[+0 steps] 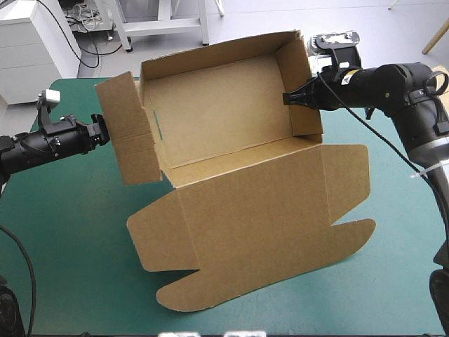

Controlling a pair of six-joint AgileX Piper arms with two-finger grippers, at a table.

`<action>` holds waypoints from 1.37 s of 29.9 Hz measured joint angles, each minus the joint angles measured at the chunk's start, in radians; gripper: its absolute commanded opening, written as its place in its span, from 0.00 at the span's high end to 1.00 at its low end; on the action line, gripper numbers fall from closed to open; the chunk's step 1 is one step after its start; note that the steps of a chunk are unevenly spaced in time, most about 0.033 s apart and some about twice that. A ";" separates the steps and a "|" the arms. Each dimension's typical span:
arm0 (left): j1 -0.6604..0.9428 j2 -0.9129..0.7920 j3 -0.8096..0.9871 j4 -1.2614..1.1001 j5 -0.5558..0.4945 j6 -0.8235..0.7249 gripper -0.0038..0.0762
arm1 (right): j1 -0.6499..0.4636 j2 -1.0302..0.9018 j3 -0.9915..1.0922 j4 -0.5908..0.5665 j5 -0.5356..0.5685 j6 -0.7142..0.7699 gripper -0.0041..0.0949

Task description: Fold the box

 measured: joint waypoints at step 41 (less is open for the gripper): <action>-0.308 -0.120 -0.119 0.336 -0.104 -0.309 0.19 | 0.099 0.042 0.000 -0.154 -0.064 0.132 0.97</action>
